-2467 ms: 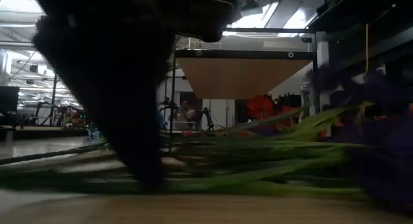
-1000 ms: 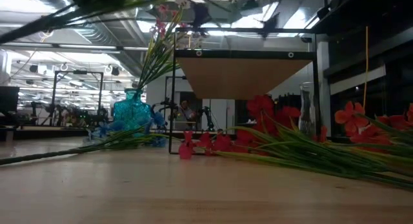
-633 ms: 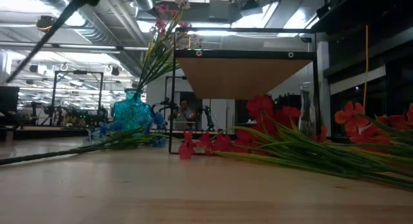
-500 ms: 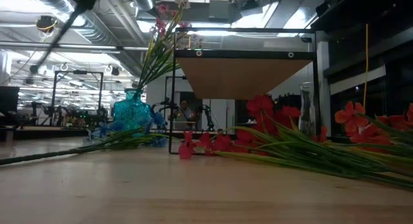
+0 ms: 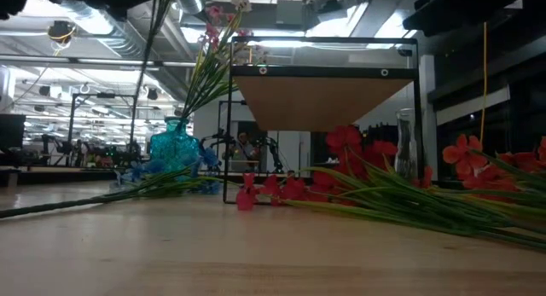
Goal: Pick and place flowers into a vace then onto a shelf
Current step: Put the violet flowers into the blue vase
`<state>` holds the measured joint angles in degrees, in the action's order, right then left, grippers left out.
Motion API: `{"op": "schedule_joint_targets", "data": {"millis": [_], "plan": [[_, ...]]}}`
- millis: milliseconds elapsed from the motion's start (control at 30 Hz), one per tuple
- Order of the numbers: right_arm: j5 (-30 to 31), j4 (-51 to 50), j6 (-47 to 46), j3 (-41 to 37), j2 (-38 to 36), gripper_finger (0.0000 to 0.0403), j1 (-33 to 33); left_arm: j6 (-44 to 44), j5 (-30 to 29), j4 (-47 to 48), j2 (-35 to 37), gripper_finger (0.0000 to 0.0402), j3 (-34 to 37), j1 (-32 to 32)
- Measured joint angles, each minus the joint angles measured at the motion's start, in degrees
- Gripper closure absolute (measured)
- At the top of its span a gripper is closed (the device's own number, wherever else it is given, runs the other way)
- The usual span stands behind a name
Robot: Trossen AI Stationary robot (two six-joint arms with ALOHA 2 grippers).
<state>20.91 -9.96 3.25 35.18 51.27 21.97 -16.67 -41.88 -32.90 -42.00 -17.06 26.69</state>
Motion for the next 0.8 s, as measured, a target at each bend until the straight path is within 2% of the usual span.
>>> {"op": "schedule_joint_targets", "data": {"millis": [167, 300, 400, 567, 800], "plan": [[0.0, 1.7, 0.0, 0.0, 0.0, 0.0395, -1.3, -5.7, -0.4, -7.3, 0.0, 0.0397, 1.0, -6.6], [0.0, 1.6, 0.3, 0.0, 0.0, 0.0395, -2.6, -8.6, 4.2, -10.2, 0.0, 0.0397, 1.1, -12.3], [0.0, 1.4, 0.3, 0.0, 0.0, 0.0395, -3.3, -7.9, 8.6, -10.2, 0.0, 0.0397, 1.1, -16.7], [0.0, 1.4, 1.9, 0.0, 0.0, 0.0395, -4.5, -7.1, 10.2, -10.2, -0.2, 0.0397, 1.1, -23.0], [0.0, 1.3, 1.9, 0.0, 0.0, 0.0395, -5.6, -4.6, 15.9, -13.8, -0.2, 0.0397, 3.3, -31.7]]}}
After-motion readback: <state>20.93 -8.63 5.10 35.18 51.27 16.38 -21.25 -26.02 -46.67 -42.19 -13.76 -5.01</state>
